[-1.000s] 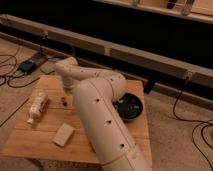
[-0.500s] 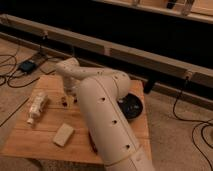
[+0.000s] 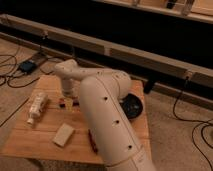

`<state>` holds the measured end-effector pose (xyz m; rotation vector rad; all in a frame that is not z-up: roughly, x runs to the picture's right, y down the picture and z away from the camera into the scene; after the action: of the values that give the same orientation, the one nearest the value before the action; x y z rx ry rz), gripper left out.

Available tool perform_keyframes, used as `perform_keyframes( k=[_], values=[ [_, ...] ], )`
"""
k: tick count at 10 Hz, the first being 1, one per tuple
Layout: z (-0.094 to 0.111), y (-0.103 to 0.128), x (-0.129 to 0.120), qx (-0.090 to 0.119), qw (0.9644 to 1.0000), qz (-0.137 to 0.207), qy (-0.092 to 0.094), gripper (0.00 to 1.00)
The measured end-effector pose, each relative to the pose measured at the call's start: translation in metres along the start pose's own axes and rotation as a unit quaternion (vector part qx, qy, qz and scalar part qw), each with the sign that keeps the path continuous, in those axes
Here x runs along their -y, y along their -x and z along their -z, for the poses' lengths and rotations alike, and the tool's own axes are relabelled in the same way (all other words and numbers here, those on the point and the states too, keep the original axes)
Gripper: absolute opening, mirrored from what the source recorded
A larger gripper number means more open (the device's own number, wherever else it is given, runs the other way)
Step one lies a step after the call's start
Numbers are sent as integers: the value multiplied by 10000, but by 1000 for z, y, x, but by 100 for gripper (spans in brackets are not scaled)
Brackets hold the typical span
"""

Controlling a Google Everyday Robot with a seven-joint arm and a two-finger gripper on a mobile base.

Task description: Push the eraser across the table

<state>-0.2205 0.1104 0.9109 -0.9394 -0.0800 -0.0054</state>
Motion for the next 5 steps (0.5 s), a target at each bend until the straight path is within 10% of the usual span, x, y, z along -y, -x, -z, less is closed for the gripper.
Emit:
perform_keyframes(
  k=[5],
  values=[
    [-4,14,-25,48,9995,235,226,80]
  ],
)
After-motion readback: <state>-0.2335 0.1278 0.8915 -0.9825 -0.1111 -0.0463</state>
